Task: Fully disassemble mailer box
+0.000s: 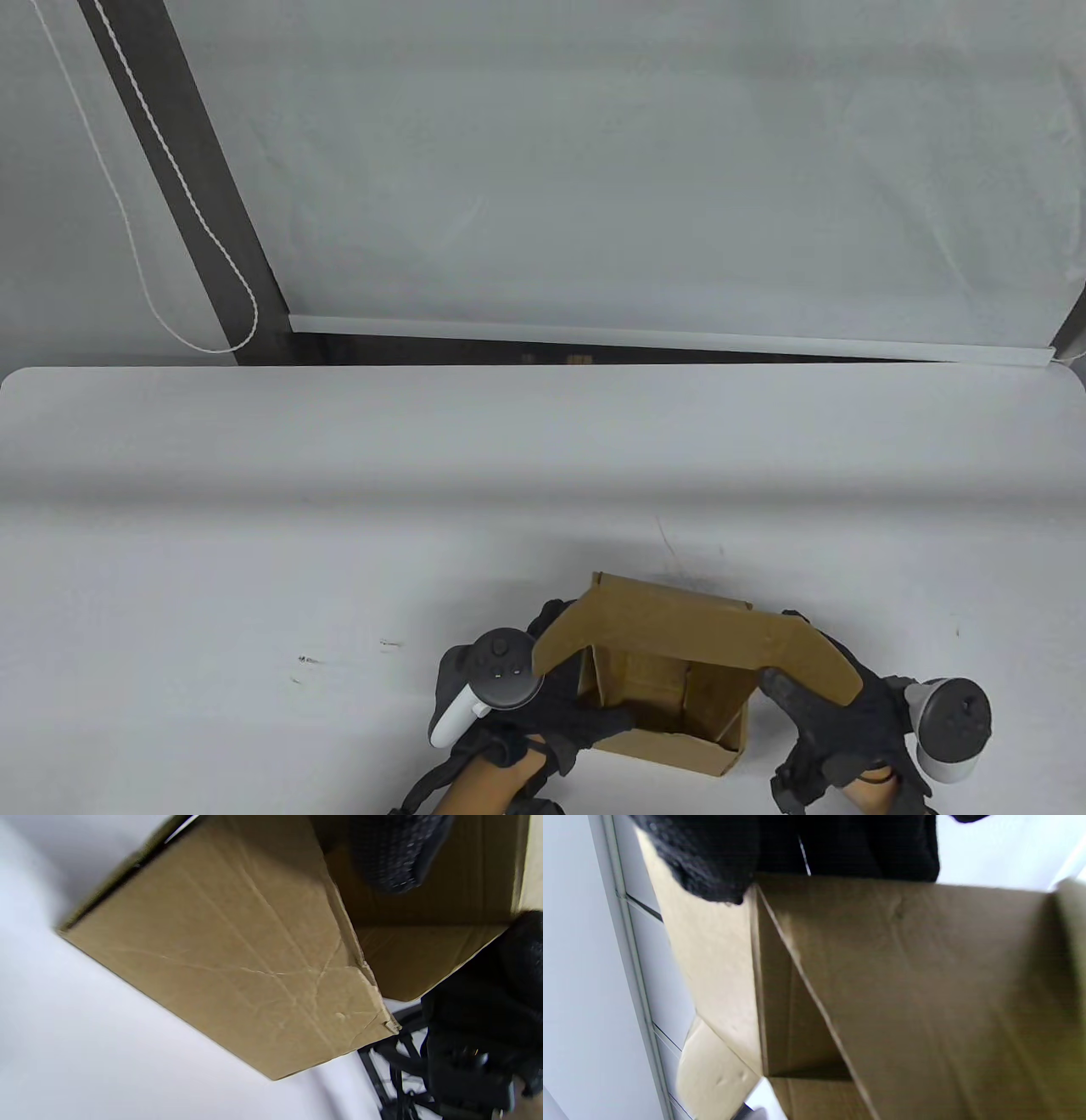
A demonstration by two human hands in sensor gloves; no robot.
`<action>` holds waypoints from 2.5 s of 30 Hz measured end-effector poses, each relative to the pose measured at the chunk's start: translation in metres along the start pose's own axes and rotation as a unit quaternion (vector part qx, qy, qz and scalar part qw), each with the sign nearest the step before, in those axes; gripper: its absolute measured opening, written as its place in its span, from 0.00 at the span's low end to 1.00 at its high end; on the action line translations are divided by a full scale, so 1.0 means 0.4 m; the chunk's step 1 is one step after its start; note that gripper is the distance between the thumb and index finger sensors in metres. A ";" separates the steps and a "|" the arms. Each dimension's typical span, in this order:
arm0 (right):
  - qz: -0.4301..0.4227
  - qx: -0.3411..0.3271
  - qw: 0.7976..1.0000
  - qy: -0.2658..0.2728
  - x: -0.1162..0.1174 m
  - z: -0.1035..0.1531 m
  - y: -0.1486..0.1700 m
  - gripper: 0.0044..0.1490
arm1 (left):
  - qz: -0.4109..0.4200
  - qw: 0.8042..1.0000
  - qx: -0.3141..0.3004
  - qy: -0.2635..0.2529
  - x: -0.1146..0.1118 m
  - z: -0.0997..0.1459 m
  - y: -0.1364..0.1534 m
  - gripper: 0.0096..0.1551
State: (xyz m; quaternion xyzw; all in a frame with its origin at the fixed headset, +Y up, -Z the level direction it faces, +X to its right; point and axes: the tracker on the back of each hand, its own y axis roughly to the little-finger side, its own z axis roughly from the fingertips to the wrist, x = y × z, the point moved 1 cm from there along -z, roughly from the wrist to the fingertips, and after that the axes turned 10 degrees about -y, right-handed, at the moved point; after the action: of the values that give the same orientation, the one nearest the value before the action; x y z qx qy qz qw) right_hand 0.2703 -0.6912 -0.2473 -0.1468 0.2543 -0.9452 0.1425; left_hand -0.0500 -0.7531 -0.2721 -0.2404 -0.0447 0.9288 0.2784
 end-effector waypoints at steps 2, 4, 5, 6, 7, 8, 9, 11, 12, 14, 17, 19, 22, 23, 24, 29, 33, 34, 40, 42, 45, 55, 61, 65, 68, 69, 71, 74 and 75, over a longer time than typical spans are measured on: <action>0.006 0.003 1.000 -0.009 -0.002 0.002 0.003 0.28 | 0.001 1.000 -0.013 -0.006 -0.006 -0.003 -0.007 0.70; -0.010 0.005 1.000 -0.001 -0.001 0.001 0.002 0.28 | -0.004 1.000 -0.027 -0.007 -0.008 -0.004 -0.017 0.69; -0.010 0.004 1.000 -0.001 -0.001 0.001 0.002 0.28 | -0.005 0.999 -0.032 -0.008 -0.009 -0.003 -0.021 0.69; -0.011 0.002 1.000 0.001 -0.002 0.001 0.002 0.28 | -0.005 0.999 -0.041 -0.008 -0.011 -0.003 -0.027 0.70; -0.013 -0.002 1.000 0.003 -0.004 0.002 -0.001 0.28 | -0.001 0.999 -0.047 -0.003 -0.013 -0.002 -0.031 0.71; -0.013 -0.005 1.000 0.009 -0.008 0.003 -0.005 0.29 | 0.004 0.999 -0.053 0.005 -0.014 -0.002 -0.033 0.72; -0.012 -0.010 0.999 0.030 -0.019 0.006 -0.014 0.29 | 0.012 0.998 -0.064 0.019 -0.017 -0.001 -0.037 0.73; -0.001 -0.020 0.997 0.070 -0.038 0.014 -0.028 0.29 | 0.009 0.997 -0.075 0.021 -0.021 -0.001 -0.045 0.74; -0.002 -0.022 0.996 0.081 -0.044 0.017 -0.031 0.29 | 0.005 0.997 -0.080 0.022 -0.022 -0.001 -0.048 0.73; -0.025 -0.024 0.996 0.087 -0.053 0.020 -0.032 0.29 | -0.004 0.995 -0.098 0.010 -0.023 0.000 -0.060 0.72; -0.061 -0.023 0.995 0.077 -0.057 0.017 -0.026 0.29 | 0.003 0.992 -0.124 -0.008 -0.019 0.002 -0.075 0.64; -0.095 -0.017 0.992 0.086 -0.066 0.018 -0.016 0.30 | 0.051 0.988 -0.139 -0.038 -0.001 0.005 -0.071 0.54; -0.133 0.000 0.987 0.091 -0.073 0.022 0.007 0.33 | 0.155 0.973 -0.135 -0.104 0.030 0.008 -0.052 0.38; -0.157 0.010 0.984 0.083 -0.065 0.023 0.018 0.36 | 0.179 0.967 -0.132 -0.121 0.042 0.008 -0.046 0.37; -0.168 0.015 0.982 0.080 -0.061 0.024 0.023 0.38 | 0.182 0.967 -0.127 -0.128 0.049 0.009 -0.041 0.36; -0.171 0.019 0.985 -0.015 -0.035 0.013 0.025 0.57 | 0.210 0.958 -0.089 -0.175 0.087 0.019 -0.011 0.36; -0.065 0.029 0.990 -0.125 -0.016 0.002 0.016 0.66 | 0.218 0.953 -0.074 -0.196 0.120 0.028 0.007 0.37; -0.024 0.041 0.989 -0.137 -0.015 0.001 0.014 0.66 | 0.220 0.952 -0.070 -0.200 0.126 0.030 0.012 0.37; 0.000 0.052 0.998 -0.028 -0.073 0.007 0.006 0.40 | 0.245 0.944 -0.066 -0.211 0.144 0.033 0.026 0.38; 0.018 0.054 0.998 0.013 -0.099 0.014 0.006 0.34 | 0.253 0.942 -0.068 -0.208 0.150 0.033 0.031 0.39; 0.030 0.049 0.996 0.066 -0.139 0.026 0.012 0.29 | 0.254 0.952 -0.060 -0.159 0.146 0.026 0.033 0.39; -0.191 0.107 0.967 0.128 -0.150 0.054 0.137 0.27 | 0.313 0.945 -0.035 -0.090 0.108 0.013 0.041 0.36; -0.290 0.148 0.944 0.053 -0.134 0.066 0.214 0.36 | 0.339 0.935 0.000 -0.100 0.110 0.014 0.070 0.33; -0.165 0.237 0.955 -0.065 -0.129 0.074 0.239 0.32 | 0.348 0.929 0.019 -0.123 0.116 0.019 0.086 0.33; -0.168 0.245 0.953 -0.053 -0.113 0.066 0.230 0.27 | 0.332 0.929 0.060 -0.152 0.123 0.030 0.103 0.31; -0.169 0.243 0.955 -0.033 -0.112 0.064 0.224 0.27 | 0.330 0.929 0.057 -0.158 0.126 0.034 0.104 0.33; -0.130 0.269 0.954 0.024 -0.126 0.073 0.227 0.26 | 0.302 0.933 0.049 -0.192 0.139 0.041 0.084 0.48; -0.152 0.302 0.936 0.102 -0.141 0.101 0.255 0.28 | 0.172 0.961 0.031 -0.214 0.135 0.044 0.050 0.55; -0.174 0.299 0.929 0.131 -0.142 0.109 0.268 0.31 | 0.143 0.967 0.023 -0.208 0.125 0.041 0.036 0.54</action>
State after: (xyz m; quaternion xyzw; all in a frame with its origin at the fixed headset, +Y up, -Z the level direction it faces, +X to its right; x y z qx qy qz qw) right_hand 0.3586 -0.7798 -0.2788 -0.0141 -0.0532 -0.9983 -0.0211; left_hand -0.1015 -0.7375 -0.2821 -0.0393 -0.0449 0.9894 0.1325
